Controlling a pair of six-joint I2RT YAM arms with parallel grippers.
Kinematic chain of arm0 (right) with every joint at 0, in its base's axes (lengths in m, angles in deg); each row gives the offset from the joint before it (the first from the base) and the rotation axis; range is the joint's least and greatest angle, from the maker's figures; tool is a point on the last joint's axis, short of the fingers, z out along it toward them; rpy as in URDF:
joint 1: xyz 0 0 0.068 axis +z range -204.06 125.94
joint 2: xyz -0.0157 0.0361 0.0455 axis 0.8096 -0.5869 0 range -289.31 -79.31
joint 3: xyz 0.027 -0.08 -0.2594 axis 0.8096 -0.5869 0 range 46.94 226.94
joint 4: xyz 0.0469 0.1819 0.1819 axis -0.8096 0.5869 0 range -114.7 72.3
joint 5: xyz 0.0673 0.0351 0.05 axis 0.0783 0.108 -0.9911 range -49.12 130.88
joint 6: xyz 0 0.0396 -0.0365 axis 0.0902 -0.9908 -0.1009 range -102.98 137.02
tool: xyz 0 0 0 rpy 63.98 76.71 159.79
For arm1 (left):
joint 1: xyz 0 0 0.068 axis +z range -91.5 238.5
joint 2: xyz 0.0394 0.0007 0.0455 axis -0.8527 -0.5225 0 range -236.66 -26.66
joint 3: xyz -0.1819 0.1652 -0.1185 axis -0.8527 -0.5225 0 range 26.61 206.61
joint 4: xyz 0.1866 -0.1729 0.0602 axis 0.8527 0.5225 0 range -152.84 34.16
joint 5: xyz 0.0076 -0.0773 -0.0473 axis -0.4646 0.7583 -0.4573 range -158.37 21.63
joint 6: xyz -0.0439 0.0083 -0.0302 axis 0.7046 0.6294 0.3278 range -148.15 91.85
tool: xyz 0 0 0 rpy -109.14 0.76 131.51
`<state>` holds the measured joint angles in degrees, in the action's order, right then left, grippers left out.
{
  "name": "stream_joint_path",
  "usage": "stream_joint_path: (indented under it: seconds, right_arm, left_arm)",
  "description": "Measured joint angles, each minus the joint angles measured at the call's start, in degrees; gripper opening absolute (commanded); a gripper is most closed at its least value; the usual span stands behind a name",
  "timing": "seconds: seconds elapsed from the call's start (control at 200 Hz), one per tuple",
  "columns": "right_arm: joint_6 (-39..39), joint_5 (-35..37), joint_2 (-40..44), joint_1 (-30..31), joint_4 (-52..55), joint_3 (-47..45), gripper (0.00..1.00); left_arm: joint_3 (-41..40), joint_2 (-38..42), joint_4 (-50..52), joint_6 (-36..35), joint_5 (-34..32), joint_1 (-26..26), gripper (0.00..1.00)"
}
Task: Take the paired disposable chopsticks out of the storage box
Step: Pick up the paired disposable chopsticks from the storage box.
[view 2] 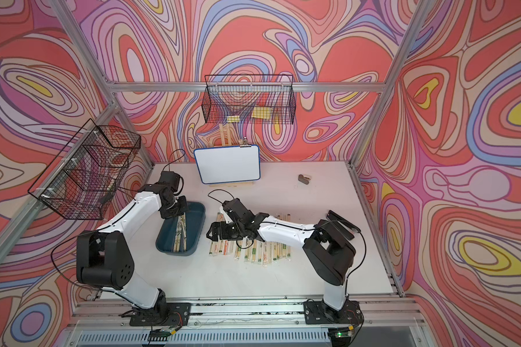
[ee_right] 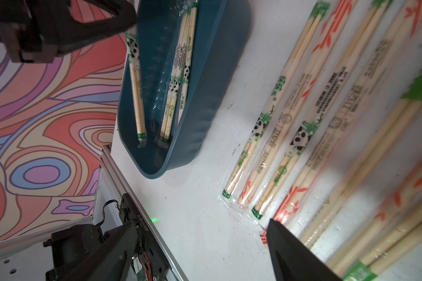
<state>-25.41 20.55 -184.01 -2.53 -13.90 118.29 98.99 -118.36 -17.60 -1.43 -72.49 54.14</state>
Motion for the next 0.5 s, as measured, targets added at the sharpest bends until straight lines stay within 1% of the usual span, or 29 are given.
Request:
stream_joint_path:
  seconds: [0.095,0.315,0.501]
  right_arm:
    - [0.3,0.5,0.0,0.0,0.3,0.0,0.89]
    - [0.9,2.2,0.5,0.0,0.6,-0.4,0.89]
    - [0.9,3.8,4.3,0.0,0.6,-4.0,0.89]
  left_arm:
    - [1.8,1.7,0.8,-1.4,0.3,-1.5,0.03]
    - [5.0,2.4,2.4,-4.3,-0.9,-11.4,0.03]
    - [5.0,1.2,2.8,-4.2,-1.5,-16.1,0.02]
